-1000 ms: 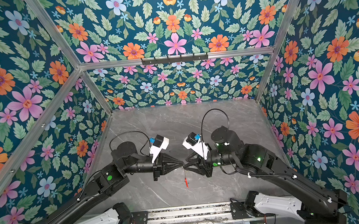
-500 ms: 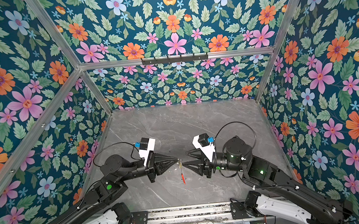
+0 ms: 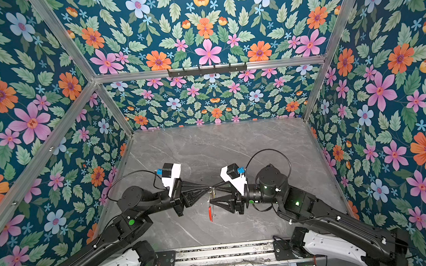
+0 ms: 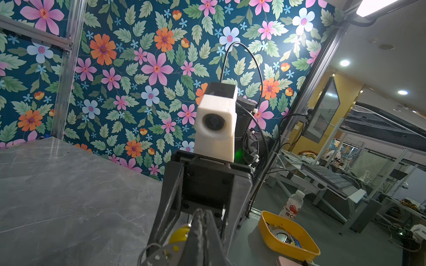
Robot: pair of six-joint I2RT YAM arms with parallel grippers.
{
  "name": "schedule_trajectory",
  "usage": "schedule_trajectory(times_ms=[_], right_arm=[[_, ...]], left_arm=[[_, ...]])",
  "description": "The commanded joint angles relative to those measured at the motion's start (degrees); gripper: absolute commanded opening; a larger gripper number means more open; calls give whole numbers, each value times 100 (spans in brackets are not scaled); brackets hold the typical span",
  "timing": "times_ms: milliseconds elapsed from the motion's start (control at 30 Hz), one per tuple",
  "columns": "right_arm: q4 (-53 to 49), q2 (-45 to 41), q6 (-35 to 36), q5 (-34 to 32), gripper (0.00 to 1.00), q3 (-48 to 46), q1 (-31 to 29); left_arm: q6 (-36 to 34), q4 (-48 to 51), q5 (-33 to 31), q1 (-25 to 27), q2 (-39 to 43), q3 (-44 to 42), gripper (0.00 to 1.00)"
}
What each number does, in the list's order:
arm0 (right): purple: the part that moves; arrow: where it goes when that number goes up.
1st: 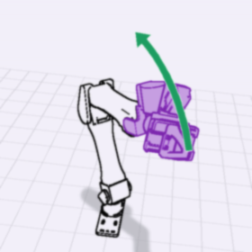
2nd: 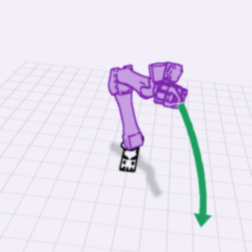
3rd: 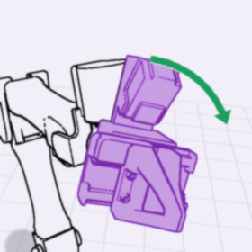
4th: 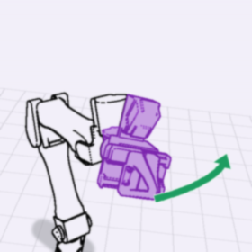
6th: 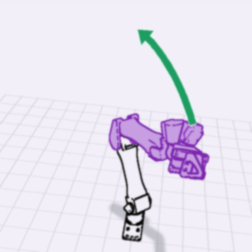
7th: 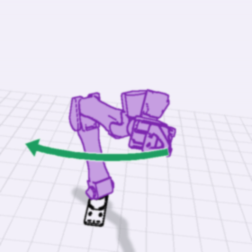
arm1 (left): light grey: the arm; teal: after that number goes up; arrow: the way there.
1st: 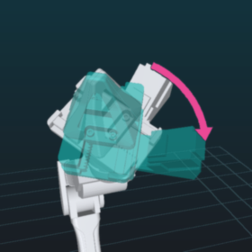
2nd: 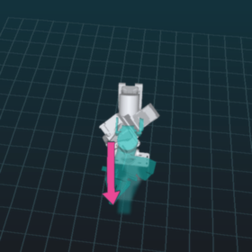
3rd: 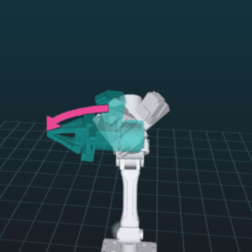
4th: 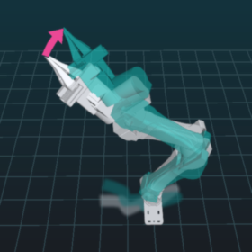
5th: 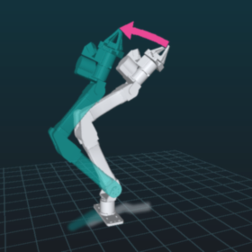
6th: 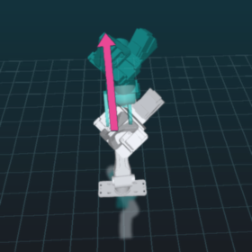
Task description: Remove the keys from the keyring
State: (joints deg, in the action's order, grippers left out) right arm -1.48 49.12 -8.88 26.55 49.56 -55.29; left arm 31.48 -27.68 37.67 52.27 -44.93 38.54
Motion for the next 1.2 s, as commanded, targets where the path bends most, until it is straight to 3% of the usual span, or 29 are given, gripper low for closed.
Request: schedule_trajectory(times_ms=[0, 600, 1167], right_arm=[[161, 44, -53, -132, 51, 92, -8], [-264, 10, 106, -281, 2, 246, -5], [-362, 8, 387, -817, 0, 73, -396]], left_arm=[[68, -317, 54, 2, -12, 0, 0], [141, -334, -222, 2, 192, -71, 0], [420, -888, -561, 2, 204, -233, 0]])
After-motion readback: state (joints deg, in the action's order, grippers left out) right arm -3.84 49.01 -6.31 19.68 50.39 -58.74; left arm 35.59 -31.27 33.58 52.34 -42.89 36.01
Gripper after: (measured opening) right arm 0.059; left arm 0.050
